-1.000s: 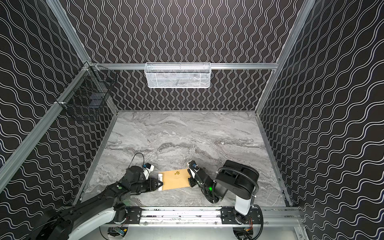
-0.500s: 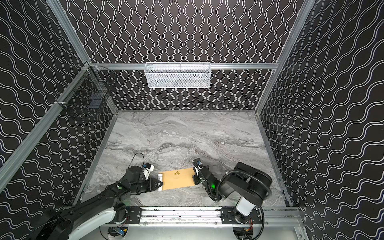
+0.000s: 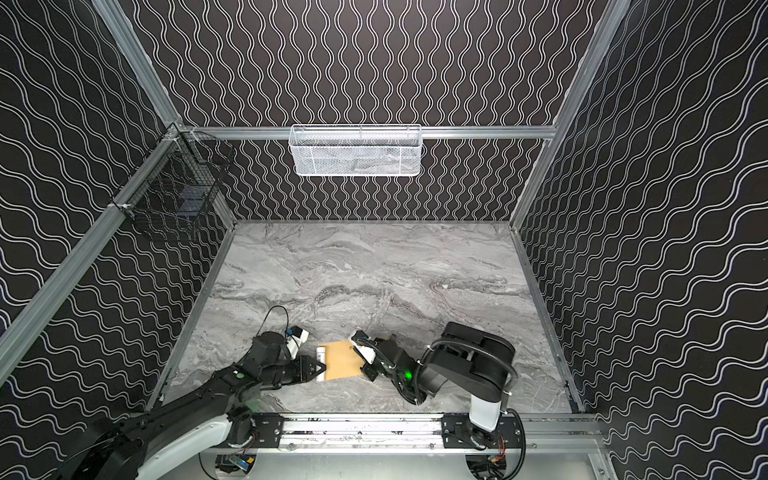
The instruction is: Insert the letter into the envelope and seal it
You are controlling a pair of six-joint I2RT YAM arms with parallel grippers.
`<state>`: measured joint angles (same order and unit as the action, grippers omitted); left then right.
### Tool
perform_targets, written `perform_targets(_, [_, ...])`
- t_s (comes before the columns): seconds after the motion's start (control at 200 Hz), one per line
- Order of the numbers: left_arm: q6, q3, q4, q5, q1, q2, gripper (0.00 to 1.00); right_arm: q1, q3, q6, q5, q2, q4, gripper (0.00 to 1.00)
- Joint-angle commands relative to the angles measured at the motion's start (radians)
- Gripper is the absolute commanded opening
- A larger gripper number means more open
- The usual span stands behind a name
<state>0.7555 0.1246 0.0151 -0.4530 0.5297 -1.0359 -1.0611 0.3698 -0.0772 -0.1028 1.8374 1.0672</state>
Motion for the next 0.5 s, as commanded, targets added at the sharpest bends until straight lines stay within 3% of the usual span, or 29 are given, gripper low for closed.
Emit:
perform_targets(0.0, [-0.018,-0.003,-0.037,0.013,-0.001,0.003,0.00,-0.014,0.010,-0.024,0.022,0.054,-0.031,0.00])
perform_targets(0.115, [-0.016,-0.004,-0.025,0.008,-0.002,-0.003,0.00,-0.043,0.010,-0.019,0.003,0.115,-0.071,0.00])
perform_targets(0.495, [-0.016,-0.006,-0.024,0.008,-0.002,-0.001,0.00,-0.114,-0.008,0.011,-0.026,0.031,-0.186,0.00])
